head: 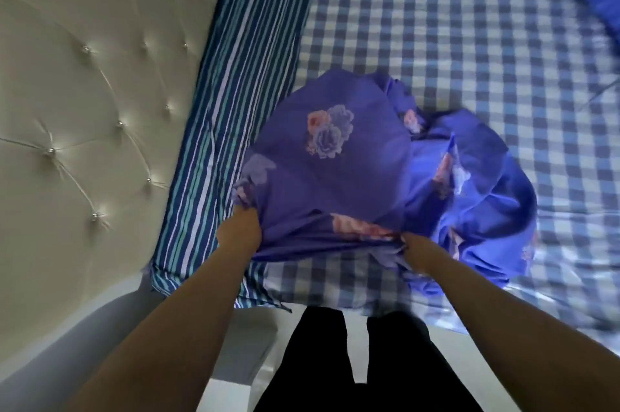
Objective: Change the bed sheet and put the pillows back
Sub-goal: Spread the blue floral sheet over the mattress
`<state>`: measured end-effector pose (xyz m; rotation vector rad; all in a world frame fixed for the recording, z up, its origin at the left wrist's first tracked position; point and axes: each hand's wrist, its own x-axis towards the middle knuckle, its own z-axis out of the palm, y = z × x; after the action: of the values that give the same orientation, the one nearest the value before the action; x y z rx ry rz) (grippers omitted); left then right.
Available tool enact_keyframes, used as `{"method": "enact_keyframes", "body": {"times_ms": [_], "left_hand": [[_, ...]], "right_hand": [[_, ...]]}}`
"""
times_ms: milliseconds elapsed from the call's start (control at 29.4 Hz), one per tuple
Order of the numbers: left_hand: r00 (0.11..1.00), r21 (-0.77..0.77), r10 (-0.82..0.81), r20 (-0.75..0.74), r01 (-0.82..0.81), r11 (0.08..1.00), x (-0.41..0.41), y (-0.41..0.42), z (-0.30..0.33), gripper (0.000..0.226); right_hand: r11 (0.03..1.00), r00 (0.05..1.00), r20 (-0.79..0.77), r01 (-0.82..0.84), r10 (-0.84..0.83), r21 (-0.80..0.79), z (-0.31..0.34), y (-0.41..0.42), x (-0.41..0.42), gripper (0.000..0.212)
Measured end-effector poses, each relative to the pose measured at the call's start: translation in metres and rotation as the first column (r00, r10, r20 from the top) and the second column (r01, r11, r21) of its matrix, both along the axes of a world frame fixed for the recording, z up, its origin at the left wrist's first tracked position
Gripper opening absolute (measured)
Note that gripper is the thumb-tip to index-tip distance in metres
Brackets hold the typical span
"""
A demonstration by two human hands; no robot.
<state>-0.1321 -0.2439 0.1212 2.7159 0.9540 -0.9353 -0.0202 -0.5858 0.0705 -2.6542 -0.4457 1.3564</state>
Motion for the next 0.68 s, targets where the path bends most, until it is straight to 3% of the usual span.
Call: {"method": "enact_keyframes", "body": {"times_ms": [34,102,170,238,306,374,442,476,578,680], "left_hand": [[0.978,-0.060,-0.051,-0.204,0.039,0.997,0.000,0.002,-0.008,0.042],[0.871,-0.170,-0.125,-0.474,0.049,0.984,-0.001,0.001,-0.021,0.043],[0.826,-0.168,-0.164,-0.540,0.085,0.982,0.000,-0.001,-0.031,0.042],[0.819,-0.135,-0.196,-0.539,0.146,0.980,0.019,-0.004,-0.047,0.041],[0.810,-0.136,-0.233,-0.538,0.190,0.972,0.033,-0.008,-0.051,0.041],[0.836,-0.122,-0.221,-0.503,0.185,0.975,0.059,-0.016,-0.061,0.038],[0.898,-0.109,-0.180,-0.402,0.148,0.983,0.083,-0.025,-0.075,0.034],[0.923,-0.118,-0.169,-0.346,0.136,0.984,0.094,-0.029,-0.079,0.033],[0.974,-0.140,-0.136,-0.181,0.112,0.984,0.126,-0.041,-0.094,0.031],[0.991,-0.164,-0.122,-0.047,0.112,0.980,0.152,-0.050,-0.106,0.032]], "right_hand": [[0.976,0.971,-0.182,-0.177,0.153,-0.126,-0.005,-0.003,-0.008,0.036],[0.834,0.800,-0.496,-0.498,0.337,-0.236,-0.009,-0.006,-0.019,0.032],[0.714,0.683,-0.616,-0.649,0.393,-0.264,-0.015,-0.006,-0.022,0.033],[0.685,0.672,-0.650,-0.660,0.355,-0.309,-0.027,-0.003,-0.004,0.041],[0.807,0.791,-0.559,-0.489,0.249,-0.331,-0.033,0.006,0.015,0.042],[0.919,0.912,-0.364,-0.294,0.188,-0.264,-0.048,0.012,0.049,0.036],[0.960,0.974,-0.104,-0.215,0.199,-0.178,-0.063,0.021,0.090,0.037],[0.985,0.991,0.044,-0.121,0.128,-0.124,-0.069,0.027,0.110,0.040],[0.986,0.938,0.303,0.157,-0.169,0.061,-0.087,0.046,0.172,0.052],[0.964,0.863,0.433,0.204,-0.260,0.172,-0.101,0.065,0.226,0.071]]}}
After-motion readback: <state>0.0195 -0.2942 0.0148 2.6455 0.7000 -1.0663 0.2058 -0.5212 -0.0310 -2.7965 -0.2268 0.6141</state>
